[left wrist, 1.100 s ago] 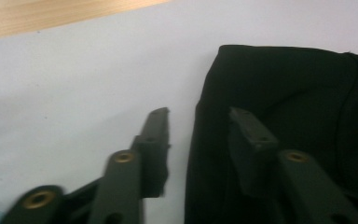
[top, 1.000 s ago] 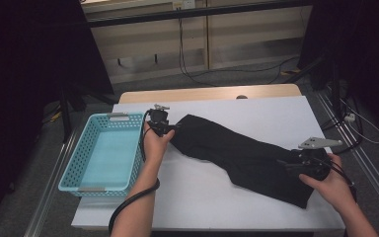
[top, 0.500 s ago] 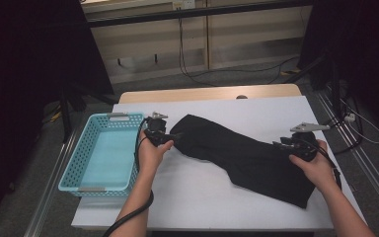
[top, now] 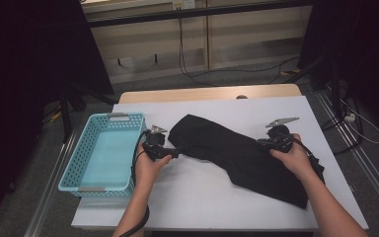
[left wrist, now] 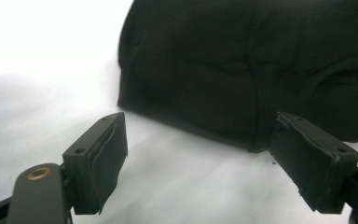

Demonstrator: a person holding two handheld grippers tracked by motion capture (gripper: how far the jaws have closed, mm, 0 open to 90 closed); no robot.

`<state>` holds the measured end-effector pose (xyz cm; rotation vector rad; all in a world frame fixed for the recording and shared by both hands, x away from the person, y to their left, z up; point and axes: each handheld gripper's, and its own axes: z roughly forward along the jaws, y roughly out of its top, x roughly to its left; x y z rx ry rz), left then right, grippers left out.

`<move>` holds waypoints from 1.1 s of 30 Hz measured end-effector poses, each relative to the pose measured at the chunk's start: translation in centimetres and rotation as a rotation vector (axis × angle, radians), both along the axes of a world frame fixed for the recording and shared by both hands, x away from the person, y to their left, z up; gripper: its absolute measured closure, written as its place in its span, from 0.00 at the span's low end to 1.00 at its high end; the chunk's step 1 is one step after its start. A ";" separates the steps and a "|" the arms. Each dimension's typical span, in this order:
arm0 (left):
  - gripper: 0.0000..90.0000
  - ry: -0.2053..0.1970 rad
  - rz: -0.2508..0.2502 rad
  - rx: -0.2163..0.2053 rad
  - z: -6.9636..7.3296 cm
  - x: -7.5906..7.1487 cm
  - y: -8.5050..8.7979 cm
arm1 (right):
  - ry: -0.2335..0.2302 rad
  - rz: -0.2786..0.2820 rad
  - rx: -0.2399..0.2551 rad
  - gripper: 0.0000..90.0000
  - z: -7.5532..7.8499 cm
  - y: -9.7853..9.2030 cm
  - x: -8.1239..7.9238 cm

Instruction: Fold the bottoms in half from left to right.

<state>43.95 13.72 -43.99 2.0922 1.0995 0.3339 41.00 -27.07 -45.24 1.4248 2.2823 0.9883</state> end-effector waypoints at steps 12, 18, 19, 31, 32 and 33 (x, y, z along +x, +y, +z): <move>0.21 -0.018 -0.030 0.002 0.1 -0.2 -1.0 | -0.092 -0.109 -0.084 0.70 0.4 -0.7 0.7; 0.20 -0.010 -0.011 -0.012 0.1 0.0 -1.0 | -0.141 -0.083 -0.046 0.46 2.1 -0.4 -1.8; 0.20 -0.011 -0.009 -0.015 0.1 0.0 -1.0 | -0.137 -0.070 -0.035 0.46 2.4 -0.2 -2.5; 0.18 -0.028 0.024 -0.050 0.5 -0.2 -0.5 | -0.141 0.018 0.013 0.36 2.5 1.0 -8.3; 0.18 -0.025 0.013 -0.038 0.6 -0.2 -0.4 | -0.143 0.020 -0.003 0.36 2.6 0.9 -8.6; 0.18 -0.028 0.021 -0.047 0.5 -0.3 -0.4 | -0.146 0.018 -0.017 0.36 2.6 0.6 -8.9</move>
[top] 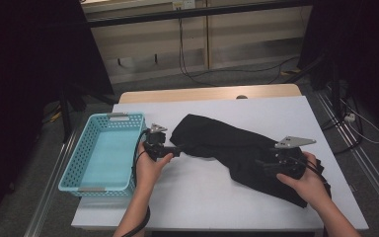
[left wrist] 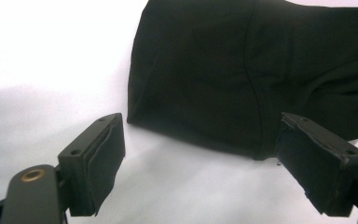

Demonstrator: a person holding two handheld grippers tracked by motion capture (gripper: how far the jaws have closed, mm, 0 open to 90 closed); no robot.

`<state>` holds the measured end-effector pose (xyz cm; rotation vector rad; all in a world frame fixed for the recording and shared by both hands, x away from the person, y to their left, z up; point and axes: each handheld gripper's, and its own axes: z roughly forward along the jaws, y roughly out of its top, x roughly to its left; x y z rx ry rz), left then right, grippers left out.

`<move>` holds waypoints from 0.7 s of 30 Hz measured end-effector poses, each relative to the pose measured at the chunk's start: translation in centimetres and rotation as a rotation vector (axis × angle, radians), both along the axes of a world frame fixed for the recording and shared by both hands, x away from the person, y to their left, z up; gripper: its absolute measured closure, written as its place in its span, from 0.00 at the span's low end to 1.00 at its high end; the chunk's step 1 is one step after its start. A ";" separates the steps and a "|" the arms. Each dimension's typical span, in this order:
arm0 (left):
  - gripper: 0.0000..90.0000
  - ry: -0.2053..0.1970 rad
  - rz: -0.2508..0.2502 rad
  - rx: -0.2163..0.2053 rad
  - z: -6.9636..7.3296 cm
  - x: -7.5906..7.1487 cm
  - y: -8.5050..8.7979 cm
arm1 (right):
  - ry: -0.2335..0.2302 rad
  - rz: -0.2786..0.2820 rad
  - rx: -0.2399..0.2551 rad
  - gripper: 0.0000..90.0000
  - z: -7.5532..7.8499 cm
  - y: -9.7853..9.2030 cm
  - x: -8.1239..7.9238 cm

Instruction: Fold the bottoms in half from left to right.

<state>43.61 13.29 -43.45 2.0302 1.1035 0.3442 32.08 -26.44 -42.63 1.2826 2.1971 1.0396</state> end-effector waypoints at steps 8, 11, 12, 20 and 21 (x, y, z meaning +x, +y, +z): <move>0.18 -0.002 -0.025 0.029 0.0 -0.2 0.0 | -0.001 -0.090 -0.031 0.53 0.5 -4.1 -1.2; 0.18 0.000 -0.046 0.039 -0.1 -0.4 -0.3 | -0.011 -0.152 -0.028 0.62 0.8 -6.0 -1.2; 0.18 0.000 -0.052 0.039 -0.1 -0.4 -0.5 | -0.012 -0.181 -0.022 0.64 0.9 -6.9 -1.1; 0.18 -0.006 -0.087 0.042 -0.1 -0.5 -1.4 | 0.032 -0.245 -0.087 0.79 -0.3 -9.4 -0.6; 0.18 -0.008 -0.087 0.043 0.0 -0.5 -1.5 | 0.037 -0.248 -0.096 0.78 -0.6 -9.5 -0.6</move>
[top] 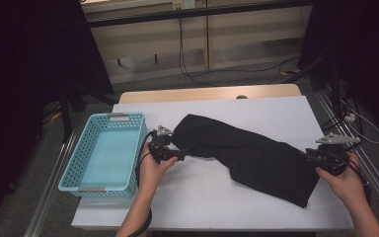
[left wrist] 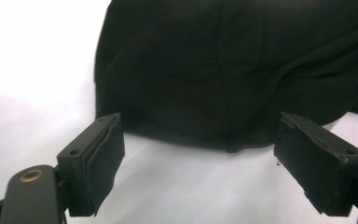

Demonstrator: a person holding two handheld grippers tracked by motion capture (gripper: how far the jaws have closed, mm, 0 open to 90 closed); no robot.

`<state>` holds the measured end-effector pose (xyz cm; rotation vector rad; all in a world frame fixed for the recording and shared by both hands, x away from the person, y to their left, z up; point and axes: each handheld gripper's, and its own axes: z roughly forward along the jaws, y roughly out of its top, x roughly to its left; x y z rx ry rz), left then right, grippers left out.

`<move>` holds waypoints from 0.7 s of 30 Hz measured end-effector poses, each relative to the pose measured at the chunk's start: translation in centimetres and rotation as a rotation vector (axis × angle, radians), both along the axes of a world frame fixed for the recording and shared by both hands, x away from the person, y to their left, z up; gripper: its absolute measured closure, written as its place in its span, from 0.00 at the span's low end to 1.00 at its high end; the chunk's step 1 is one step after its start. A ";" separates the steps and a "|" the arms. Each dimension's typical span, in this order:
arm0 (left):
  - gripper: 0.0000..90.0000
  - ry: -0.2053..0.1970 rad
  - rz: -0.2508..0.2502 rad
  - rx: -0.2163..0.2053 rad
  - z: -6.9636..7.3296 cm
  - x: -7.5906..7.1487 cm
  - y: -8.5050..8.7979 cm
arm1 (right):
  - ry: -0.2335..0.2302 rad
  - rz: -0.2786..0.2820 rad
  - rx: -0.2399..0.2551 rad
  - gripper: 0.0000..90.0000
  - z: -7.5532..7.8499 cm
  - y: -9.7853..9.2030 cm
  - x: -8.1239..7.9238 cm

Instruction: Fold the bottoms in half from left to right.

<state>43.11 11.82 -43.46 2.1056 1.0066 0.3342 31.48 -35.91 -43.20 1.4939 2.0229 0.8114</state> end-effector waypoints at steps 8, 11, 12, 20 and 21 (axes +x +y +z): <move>0.18 -0.003 0.005 -0.006 0.0 0.2 -0.2 | 0.020 -0.036 -0.006 0.76 -0.8 -1.4 -0.3; 0.18 0.003 -0.003 -0.012 0.0 0.2 -0.2 | 0.032 -0.057 0.004 0.72 -1.3 -1.7 -0.3; 0.18 0.004 -0.005 -0.012 0.0 0.2 -0.1 | 0.033 -0.060 0.011 0.72 -1.4 -1.9 -0.3; 0.18 0.004 0.000 -0.018 0.0 0.4 0.0 | 0.027 -0.009 0.084 1.00 -0.6 -1.7 -0.7; 0.18 0.003 0.000 -0.018 0.0 0.4 0.0 | 0.021 -0.004 0.079 1.00 -0.4 -1.6 -0.8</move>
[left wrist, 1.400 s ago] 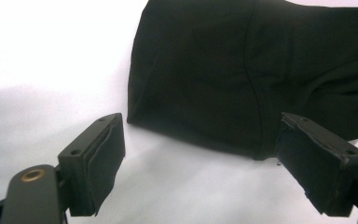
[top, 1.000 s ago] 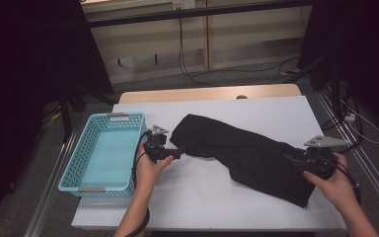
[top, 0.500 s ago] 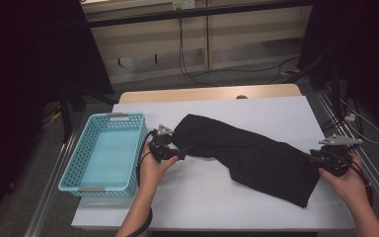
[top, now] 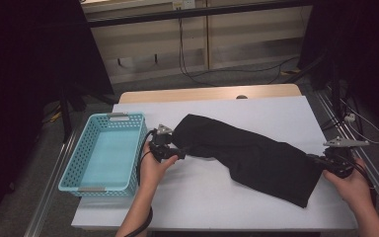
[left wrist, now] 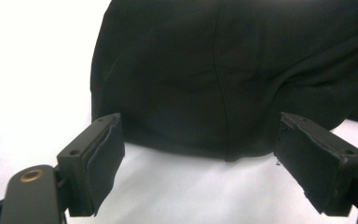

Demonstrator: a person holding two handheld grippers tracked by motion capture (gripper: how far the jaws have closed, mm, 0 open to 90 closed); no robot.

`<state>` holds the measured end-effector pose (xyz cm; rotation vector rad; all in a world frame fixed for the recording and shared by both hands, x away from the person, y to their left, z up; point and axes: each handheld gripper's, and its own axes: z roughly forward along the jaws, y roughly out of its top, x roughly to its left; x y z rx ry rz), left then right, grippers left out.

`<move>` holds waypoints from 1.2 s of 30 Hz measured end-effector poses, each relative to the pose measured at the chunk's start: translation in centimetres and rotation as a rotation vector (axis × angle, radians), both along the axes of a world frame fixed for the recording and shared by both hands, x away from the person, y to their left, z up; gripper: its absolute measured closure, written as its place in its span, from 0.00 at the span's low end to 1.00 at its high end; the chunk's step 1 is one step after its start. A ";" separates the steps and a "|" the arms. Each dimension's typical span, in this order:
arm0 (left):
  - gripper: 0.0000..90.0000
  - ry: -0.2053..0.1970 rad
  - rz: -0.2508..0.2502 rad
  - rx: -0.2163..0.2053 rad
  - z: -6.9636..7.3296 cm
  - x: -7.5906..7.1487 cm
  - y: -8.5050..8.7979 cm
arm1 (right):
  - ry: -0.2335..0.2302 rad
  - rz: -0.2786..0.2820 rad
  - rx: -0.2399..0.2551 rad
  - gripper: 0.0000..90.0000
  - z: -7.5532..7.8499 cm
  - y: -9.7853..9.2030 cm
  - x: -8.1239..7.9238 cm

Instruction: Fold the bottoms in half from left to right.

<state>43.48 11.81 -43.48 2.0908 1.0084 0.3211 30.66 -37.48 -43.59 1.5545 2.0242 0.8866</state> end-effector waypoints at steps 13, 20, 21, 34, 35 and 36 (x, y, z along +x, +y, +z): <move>0.18 -0.001 -0.011 0.000 0.1 -0.1 -0.2 | -0.032 0.023 -0.031 1.00 1.4 0.7 -1.5; 0.18 -0.005 -0.011 -0.001 0.1 0.0 -0.3 | -0.007 0.008 -0.069 1.00 1.0 0.5 -1.7; 0.18 -0.004 -0.012 -0.002 0.1 0.0 -0.3 | -0.012 0.006 -0.060 1.00 1.1 0.3 -1.8; 0.18 -0.002 -0.011 -0.007 0.1 0.0 -0.3 | 0.008 -0.017 -0.094 0.96 1.0 -1.3 -2.8; 0.18 -0.001 -0.012 -0.005 0.1 0.1 -0.3 | 0.021 -0.020 -0.101 0.98 0.8 -1.5 -2.9; 0.18 -0.002 -0.012 -0.005 0.1 0.1 -0.3 | 0.033 -0.031 -0.111 0.99 0.7 -1.6 -2.9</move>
